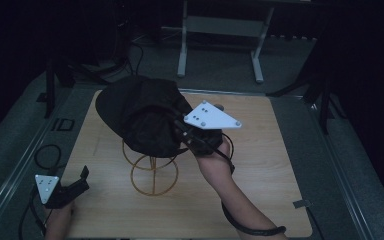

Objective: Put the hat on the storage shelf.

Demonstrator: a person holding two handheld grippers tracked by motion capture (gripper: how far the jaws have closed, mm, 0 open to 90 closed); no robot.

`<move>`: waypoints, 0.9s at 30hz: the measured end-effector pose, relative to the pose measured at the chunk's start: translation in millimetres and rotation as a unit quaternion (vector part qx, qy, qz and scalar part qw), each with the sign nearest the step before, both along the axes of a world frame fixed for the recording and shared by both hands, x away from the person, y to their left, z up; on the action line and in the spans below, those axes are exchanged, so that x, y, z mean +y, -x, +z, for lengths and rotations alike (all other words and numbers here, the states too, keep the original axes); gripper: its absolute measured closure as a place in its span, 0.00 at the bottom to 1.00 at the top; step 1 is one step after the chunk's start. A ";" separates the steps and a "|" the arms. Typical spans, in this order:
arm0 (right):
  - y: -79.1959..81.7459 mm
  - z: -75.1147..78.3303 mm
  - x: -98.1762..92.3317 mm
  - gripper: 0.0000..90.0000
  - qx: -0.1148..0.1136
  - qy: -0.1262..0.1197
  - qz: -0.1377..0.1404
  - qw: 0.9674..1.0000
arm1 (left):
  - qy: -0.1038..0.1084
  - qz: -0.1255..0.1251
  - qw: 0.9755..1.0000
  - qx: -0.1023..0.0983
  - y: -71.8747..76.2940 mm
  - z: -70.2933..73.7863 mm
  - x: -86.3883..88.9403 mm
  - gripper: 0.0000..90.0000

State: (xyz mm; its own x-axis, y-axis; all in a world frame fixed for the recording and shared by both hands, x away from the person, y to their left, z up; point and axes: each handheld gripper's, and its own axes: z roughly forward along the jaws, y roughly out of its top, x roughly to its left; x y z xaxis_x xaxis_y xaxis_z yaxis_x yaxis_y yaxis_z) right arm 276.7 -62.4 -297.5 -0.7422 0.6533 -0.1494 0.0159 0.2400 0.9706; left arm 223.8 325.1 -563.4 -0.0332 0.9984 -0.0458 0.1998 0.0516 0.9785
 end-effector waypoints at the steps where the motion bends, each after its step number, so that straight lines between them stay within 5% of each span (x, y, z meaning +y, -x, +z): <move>1: -0.8 -2.2 1.1 0.98 0.005 0.000 0.002 1.000 | 0.000 0.000 1.000 0.000 0.0 0.0 0.0 0.02; 18: -11.7 -46.5 24.7 0.98 0.056 0.033 0.021 0.998 | -0.001 -0.001 1.000 0.000 0.1 0.0 0.0 0.02; 27: -14.5 -60.9 19.9 0.93 0.070 0.025 0.022 0.997 | -0.001 -0.001 1.000 0.000 -0.1 0.0 -0.2 0.02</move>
